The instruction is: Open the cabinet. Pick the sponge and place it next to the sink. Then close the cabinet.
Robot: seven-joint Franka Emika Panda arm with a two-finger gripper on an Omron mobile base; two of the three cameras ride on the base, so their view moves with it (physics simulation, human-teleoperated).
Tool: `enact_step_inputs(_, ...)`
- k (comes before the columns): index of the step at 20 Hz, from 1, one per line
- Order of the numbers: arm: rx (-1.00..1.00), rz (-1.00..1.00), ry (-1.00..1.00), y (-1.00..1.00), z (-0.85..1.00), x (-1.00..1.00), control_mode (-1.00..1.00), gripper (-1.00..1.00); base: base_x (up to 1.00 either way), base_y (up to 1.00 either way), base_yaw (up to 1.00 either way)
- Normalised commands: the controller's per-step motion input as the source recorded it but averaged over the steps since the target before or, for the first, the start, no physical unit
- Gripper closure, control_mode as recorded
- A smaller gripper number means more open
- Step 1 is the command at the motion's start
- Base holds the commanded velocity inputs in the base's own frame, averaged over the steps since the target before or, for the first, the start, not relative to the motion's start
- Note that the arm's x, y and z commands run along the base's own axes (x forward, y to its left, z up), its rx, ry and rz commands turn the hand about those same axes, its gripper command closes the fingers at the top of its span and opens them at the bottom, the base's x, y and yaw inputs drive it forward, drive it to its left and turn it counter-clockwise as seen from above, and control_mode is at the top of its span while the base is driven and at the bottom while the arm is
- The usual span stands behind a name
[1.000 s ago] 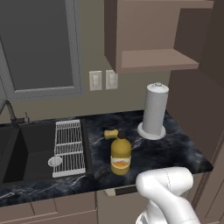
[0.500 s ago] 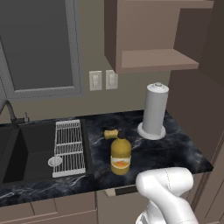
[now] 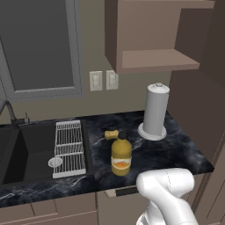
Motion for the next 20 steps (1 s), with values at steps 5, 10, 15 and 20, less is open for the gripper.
enact_step_inputs(5,0.00,0.00,0.00,-0.17,0.00,0.10,-1.00,-1.00,0.00,0.00,0.00)
enact_step_inputs(10,0.00,0.00,0.00,-0.34,0.00,0.00,-1.00,-1.00,0.00,0.00,0.00)
enact_step_inputs(15,0.00,0.04,0.00,-0.03,0.00,0.00,-1.00,-1.00,0.00,0.00,0.00)
enact_step_inputs(20,0.00,0.12,0.00,0.00,0.00,0.00,-1.00,-1.00,0.00,0.00,0.00)
